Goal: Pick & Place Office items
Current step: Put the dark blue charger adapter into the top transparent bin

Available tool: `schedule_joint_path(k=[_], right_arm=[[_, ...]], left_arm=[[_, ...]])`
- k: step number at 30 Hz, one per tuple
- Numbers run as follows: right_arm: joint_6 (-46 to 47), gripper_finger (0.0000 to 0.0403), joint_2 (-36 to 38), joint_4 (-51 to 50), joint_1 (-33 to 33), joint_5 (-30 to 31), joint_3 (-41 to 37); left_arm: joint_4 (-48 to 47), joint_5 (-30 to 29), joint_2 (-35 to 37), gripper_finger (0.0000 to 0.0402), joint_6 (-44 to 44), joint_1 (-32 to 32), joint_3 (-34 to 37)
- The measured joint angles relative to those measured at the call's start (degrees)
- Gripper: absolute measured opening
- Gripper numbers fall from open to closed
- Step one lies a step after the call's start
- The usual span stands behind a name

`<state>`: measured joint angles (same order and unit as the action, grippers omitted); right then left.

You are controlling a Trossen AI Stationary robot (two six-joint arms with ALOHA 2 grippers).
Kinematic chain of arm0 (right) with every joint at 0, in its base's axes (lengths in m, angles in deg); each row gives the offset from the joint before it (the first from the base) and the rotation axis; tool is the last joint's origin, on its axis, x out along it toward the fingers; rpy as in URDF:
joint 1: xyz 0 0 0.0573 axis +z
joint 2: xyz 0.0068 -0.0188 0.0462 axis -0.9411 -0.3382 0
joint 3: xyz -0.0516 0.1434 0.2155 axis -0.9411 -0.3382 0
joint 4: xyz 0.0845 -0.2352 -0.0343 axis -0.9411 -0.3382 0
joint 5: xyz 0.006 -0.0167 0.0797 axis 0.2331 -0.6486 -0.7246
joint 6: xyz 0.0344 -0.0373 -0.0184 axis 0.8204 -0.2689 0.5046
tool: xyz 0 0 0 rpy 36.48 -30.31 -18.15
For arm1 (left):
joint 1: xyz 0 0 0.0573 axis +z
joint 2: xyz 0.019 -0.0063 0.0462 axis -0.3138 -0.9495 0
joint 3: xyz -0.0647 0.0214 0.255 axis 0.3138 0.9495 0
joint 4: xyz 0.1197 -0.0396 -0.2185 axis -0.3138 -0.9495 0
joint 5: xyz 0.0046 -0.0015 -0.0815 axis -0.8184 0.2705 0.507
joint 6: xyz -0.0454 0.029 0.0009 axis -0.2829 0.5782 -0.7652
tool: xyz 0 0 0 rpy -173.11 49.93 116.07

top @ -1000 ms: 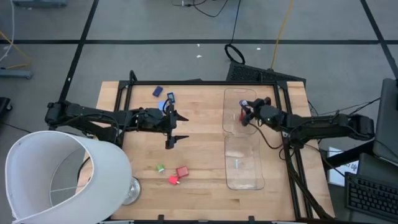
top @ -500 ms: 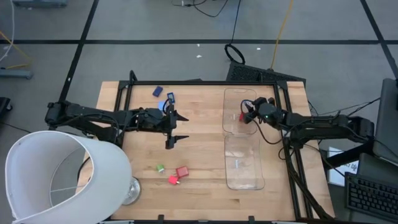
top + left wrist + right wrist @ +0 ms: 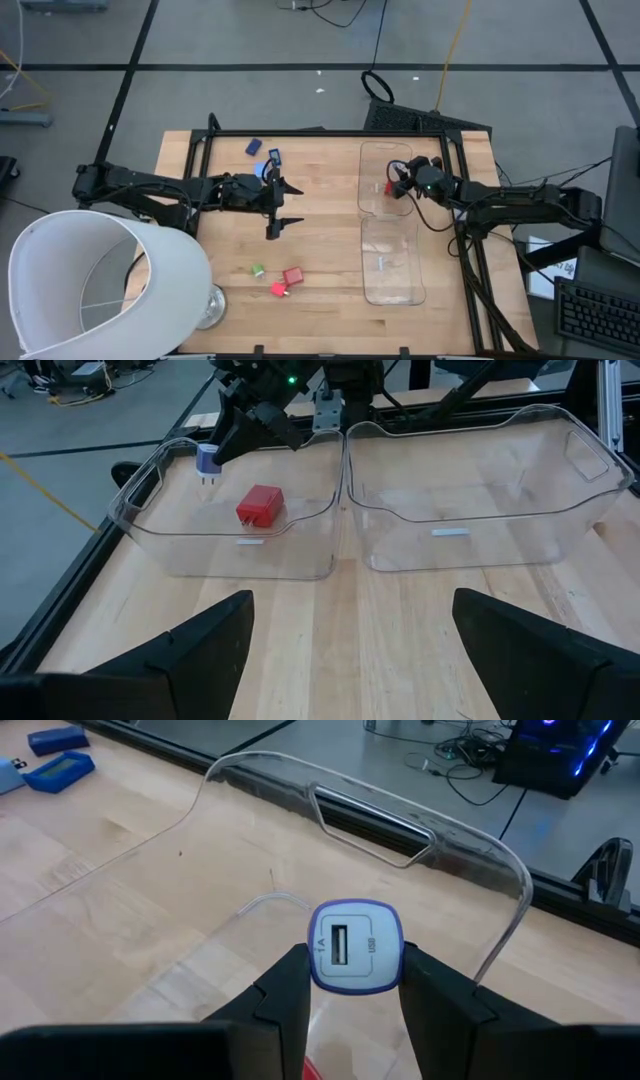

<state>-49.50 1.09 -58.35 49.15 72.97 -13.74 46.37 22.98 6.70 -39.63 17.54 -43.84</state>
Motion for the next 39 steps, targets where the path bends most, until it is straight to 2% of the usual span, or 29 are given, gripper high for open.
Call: schedule_joint_path(k=[8,17,26,39], right_arm=[[0.7,0.0143,0.0,0.0,0.0,0.0,0.0],[0.6,0.0138,0.0,0.0,0.0,-0.1,0.0],[0.7,0.0158,0.0,0.0,0.0,-0.1,0.0],[0.7,0.0160,0.0,0.0,0.0,-0.1,0.0]], left_arm=[[0.0,0.0,0.0,0.0345,0.0,0.0,0.0],[0.0,0.0,0.0,0.0344,0.0,0.0,0.0],[0.0,0.0,0.0,0.0346,0.0,0.0,0.0],[0.0,0.0,0.0,0.0346,0.0,0.0,0.0]])
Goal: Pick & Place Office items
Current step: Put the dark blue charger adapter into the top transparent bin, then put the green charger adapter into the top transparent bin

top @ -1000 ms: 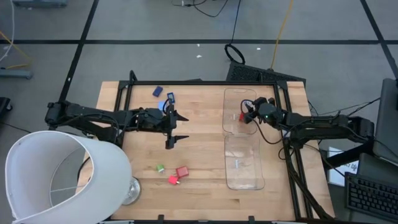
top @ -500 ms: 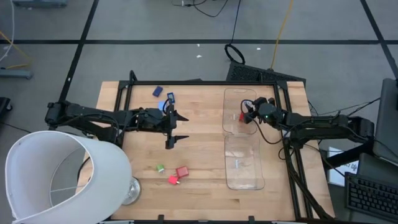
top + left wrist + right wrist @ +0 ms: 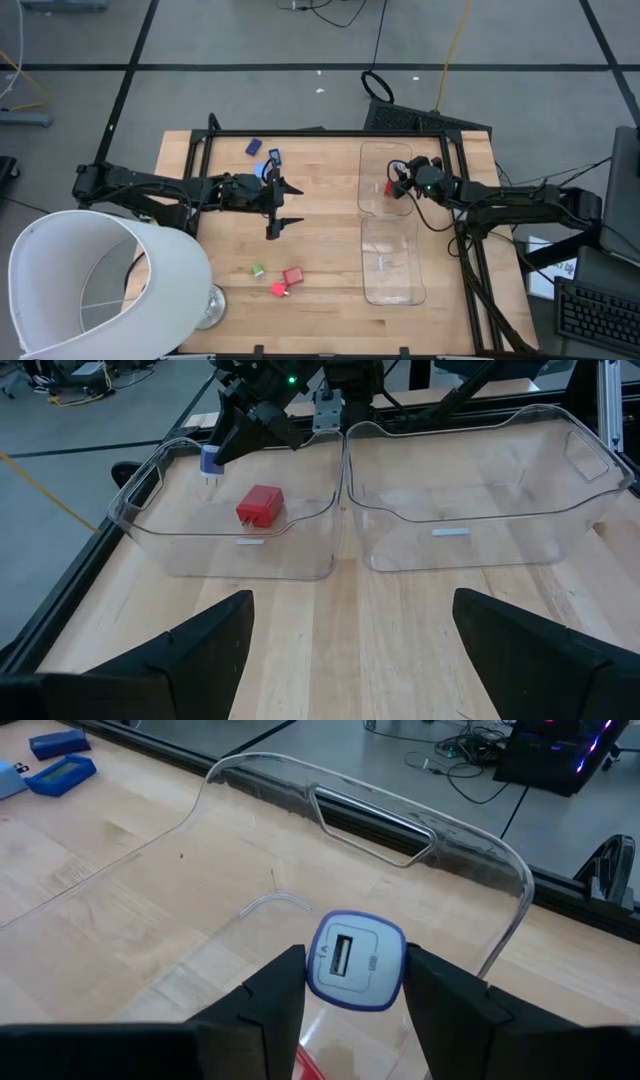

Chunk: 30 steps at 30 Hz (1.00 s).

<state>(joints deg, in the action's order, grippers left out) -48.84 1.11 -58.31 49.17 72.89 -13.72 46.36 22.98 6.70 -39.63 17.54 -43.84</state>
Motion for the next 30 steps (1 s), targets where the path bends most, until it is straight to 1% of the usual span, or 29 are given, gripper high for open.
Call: schedule_joint_path(k=[7,19,25,26,30], right_arm=[[1.3,0.0168,0.0,0.2,0.0,-0.2,0.0],[1.1,0.0214,0.0,0.2,0.0,-0.2,0.0],[0.0,0.0214,0.0,2.0,0.1,-0.3,0.0],[-0.3,0.0213,0.0,2.7,0.2,-0.7,0.0],[-1.0,0.0208,0.0,6.9,0.3,-5.8,0.0]], left_arm=[[0.0,0.0,0.0,0.0342,0.0,0.0,0.0],[0.0,0.0,0.0,0.0345,0.0,0.0,0.0],[0.0,0.0,0.0,0.0341,0.0,0.0,0.0],[0.0,0.0,0.0,0.0342,0.0,0.0,0.0],[0.0,0.0,0.0,0.0346,0.0,0.0,0.0]])
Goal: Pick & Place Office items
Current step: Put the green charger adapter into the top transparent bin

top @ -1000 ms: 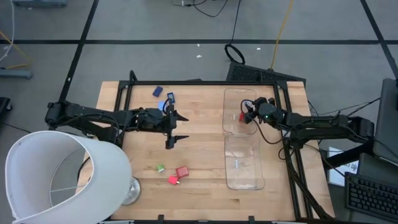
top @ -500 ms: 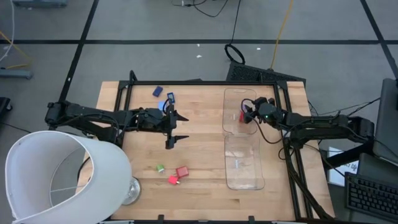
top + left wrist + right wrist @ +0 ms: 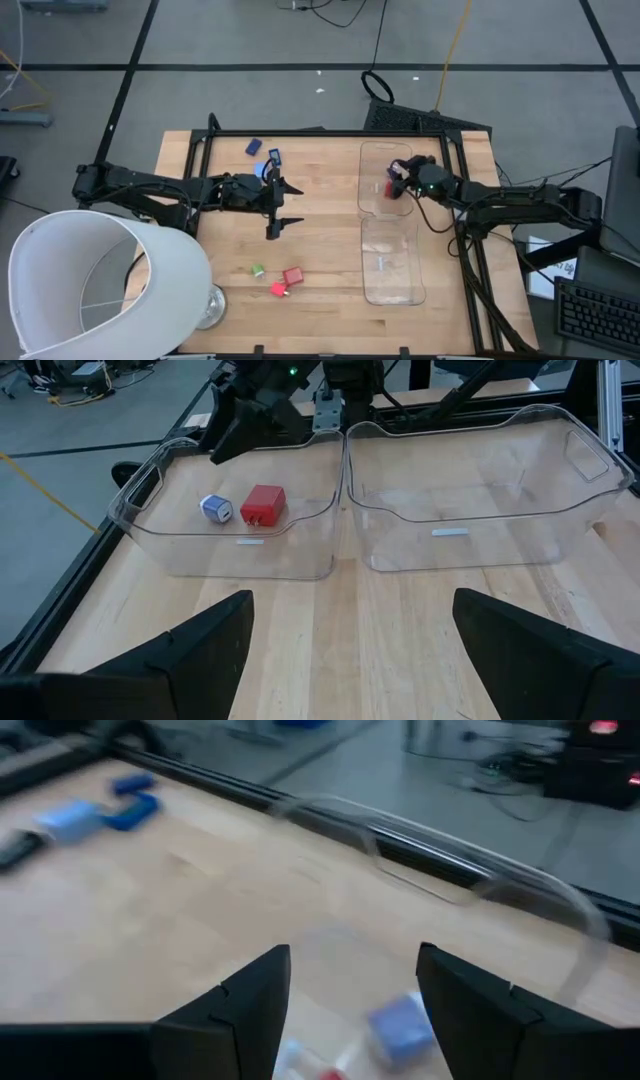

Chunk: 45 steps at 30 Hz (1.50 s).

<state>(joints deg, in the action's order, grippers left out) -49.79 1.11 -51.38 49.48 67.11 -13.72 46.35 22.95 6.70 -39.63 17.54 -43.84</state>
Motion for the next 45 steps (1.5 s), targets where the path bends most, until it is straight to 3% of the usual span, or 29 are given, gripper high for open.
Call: schedule_joint_path(k=[12,25,32,35,45], right_arm=[[-2.6,0.0206,0.0,11.2,1.7,-19.5,0.0],[-7.3,0.0206,0.0,18.7,7.9,-26.5,0.0],[-7.9,0.0205,0.4,21.5,11.2,-34.7,0.0],[-8.4,0.0205,3.1,21.2,12.2,-38.0,0.0],[-11.3,0.0205,15.7,19.9,19.1,-38.0,0.0]], left_arm=[[0.0,0.0,0.0,0.0346,0.0,0.0,0.0],[0.0,0.0,0.0,0.0335,0.0,0.0,0.0],[-0.2,0.0,0.0,0.0335,0.0,0.0,0.0],[-1.1,0.0,0.0,0.0335,-0.1,0.0,0.0],[-1.6,0.0,0.0,0.0335,-1.4,0.0,0.0]])
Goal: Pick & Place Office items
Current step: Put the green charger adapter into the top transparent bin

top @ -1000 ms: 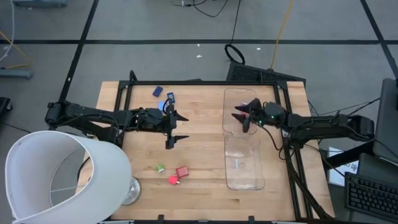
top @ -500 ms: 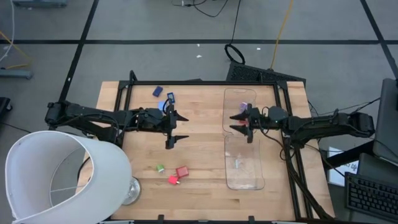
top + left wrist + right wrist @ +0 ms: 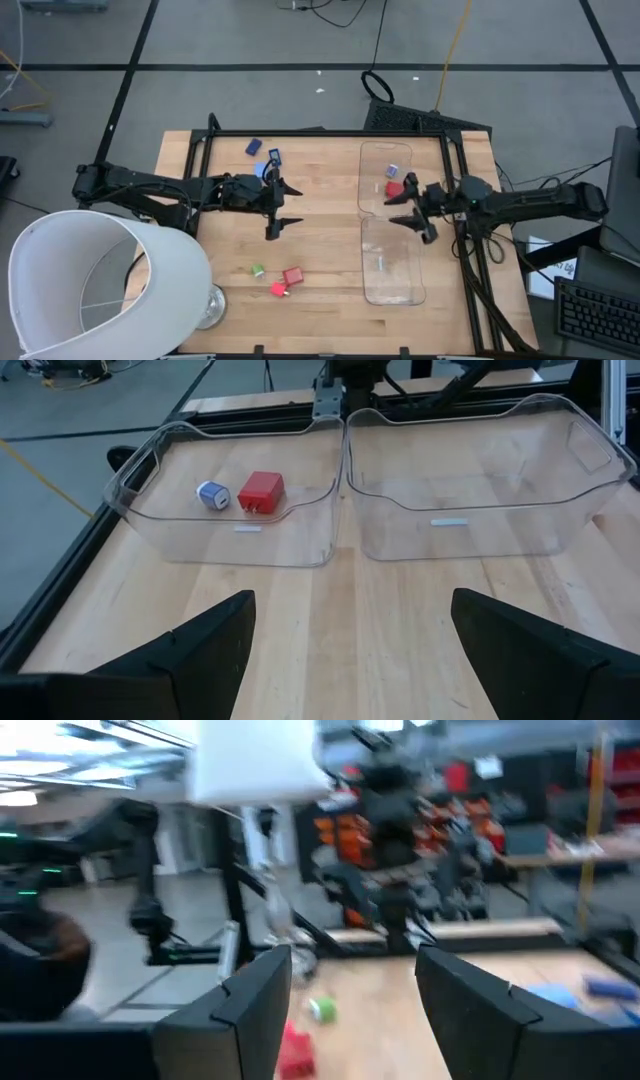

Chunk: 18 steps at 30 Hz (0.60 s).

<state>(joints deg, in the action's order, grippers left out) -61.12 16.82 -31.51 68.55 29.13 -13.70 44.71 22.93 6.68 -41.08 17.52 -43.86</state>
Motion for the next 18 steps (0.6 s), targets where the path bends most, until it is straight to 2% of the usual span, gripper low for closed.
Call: schedule_joint_path(k=[3,7,11,13,18], right_arm=[[-2.2,0.0205,2.6,-1.0,3.9,0.0,0.0],[-4.5,0.0205,4.8,-10.3,8.8,0.9,0.0],[-4.8,0.0205,4.0,-18.7,13.8,7.7,0.0],[-5.9,0.0205,2.6,-18.0,15.8,7.8,0.0],[-10.5,0.0205,0.6,-8.0,18.6,4.6,0.0]], left_arm=[[0.0,0.0,0.0,0.0335,-0.8,0.0,0.0],[0.5,0.0,0.0,0.0335,-4.7,0.0,0.0],[1.9,0.0,0.0,0.0335,-9.9,0.0,0.0],[3.1,-0.4,0.0,0.0335,-10.6,0.0,0.0],[6.3,-1.8,0.0,0.0335,-13.4,0.0,0.0]])
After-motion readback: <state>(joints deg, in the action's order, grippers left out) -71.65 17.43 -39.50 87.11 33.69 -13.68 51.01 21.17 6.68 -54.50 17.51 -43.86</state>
